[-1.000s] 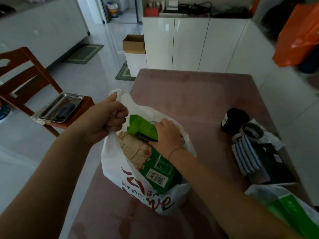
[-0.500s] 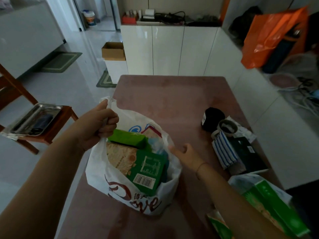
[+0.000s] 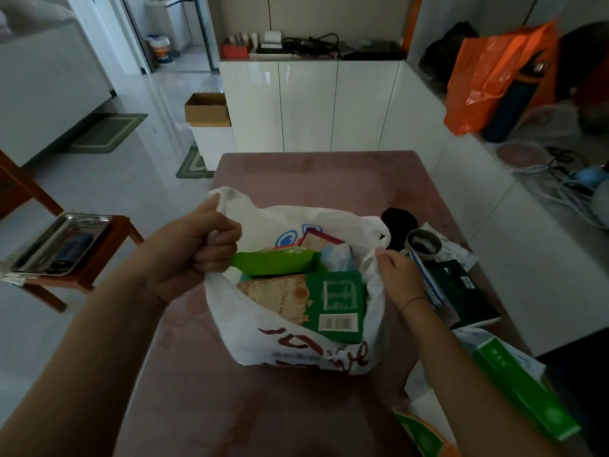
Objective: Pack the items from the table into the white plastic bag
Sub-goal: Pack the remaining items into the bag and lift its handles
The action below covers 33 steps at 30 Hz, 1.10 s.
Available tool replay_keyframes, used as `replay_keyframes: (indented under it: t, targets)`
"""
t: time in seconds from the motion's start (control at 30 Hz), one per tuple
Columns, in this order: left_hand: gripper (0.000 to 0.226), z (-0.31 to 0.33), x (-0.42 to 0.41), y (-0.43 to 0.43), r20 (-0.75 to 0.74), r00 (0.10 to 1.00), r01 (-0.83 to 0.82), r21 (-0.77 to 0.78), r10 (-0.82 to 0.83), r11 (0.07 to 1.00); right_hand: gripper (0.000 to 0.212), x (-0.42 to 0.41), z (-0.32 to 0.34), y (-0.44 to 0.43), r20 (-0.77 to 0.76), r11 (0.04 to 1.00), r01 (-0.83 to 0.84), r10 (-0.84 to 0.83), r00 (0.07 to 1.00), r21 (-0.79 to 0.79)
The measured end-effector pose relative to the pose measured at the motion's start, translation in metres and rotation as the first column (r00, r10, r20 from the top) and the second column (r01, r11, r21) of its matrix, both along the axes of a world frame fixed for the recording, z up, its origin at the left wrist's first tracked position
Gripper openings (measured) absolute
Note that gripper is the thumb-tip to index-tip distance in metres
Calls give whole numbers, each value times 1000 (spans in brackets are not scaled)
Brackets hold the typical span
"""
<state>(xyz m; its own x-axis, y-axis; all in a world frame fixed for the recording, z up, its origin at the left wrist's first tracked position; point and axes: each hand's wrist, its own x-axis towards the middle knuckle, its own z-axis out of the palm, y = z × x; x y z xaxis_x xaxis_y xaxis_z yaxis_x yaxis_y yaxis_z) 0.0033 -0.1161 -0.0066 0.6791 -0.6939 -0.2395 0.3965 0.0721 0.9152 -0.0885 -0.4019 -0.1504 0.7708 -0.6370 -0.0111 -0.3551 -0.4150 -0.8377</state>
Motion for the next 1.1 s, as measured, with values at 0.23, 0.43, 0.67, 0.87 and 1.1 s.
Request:
replay_keyframes:
  t: [0.23,0.43,0.67,0.87,1.1]
  targets:
    - [52,-27,-11,-36,67,998,14,31,-16,999,39,-41,-8,-45,46,972,174,-183,982,155]
    - [36,-36,-9,-45,109,994,23,3,-23,1000,25,-114,-38,-67,-116,952,287,-275,954,103]
    - [35,-49,-11,-66,111,993,35,36,-39,999,69,-190,-70,-57,-355,757,625,-646,676,-187]
    - [36,-59,-8,-74,65,996,66,14,-67,998,112,-227,-88,-28,-501,497,866,-765,405,-59]
    - [67,-67,-8,-81,23,993,117,65,-119,991,90,-236,-109,-12,-511,437,876,-717,475,203]
